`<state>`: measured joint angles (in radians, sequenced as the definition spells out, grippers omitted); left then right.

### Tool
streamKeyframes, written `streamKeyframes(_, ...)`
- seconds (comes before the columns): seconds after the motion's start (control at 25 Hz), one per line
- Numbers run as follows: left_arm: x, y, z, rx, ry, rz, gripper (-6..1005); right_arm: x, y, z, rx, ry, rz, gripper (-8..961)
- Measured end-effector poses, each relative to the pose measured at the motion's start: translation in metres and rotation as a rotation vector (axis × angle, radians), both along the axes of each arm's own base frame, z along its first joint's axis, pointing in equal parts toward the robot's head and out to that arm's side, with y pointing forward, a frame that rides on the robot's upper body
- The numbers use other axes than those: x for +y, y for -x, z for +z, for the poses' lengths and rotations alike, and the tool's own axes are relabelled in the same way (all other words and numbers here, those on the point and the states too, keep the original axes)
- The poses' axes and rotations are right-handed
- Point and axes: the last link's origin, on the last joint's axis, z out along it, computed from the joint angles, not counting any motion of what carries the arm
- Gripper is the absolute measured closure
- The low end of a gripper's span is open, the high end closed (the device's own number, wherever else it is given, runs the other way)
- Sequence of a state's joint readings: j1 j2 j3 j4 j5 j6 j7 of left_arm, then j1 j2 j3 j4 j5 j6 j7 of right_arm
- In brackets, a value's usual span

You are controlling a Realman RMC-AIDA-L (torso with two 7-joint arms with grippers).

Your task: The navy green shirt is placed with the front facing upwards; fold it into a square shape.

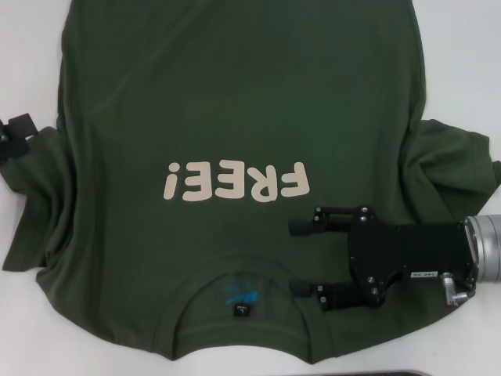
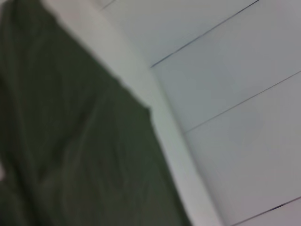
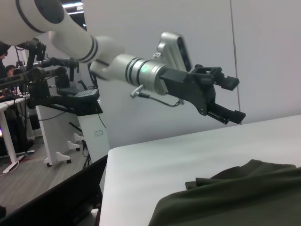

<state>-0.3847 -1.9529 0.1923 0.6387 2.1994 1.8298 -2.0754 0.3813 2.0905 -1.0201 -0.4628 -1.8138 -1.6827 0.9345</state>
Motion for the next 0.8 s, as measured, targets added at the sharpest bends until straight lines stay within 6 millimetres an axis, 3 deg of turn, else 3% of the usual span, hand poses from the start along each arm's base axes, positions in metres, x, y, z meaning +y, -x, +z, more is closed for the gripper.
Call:
streamKeyframes(0.24,0.02,-0.007,0.013,0.173,0.182,0.091,149,0.001,0.001,0.001,0.005,-0.005,0.0,147)
streamKeyframes(0.48,0.025,-0.009,0.006,0.258,0.292,0.125,152,0.001,0.001,0.001,0.008,0.003,-0.011,146)
streamKeyframes(0.8,0.034,0.0,0.001,0.325,0.288,0.195,156,0.002,0.002,0.001,0.008,0.007,-0.013,146)
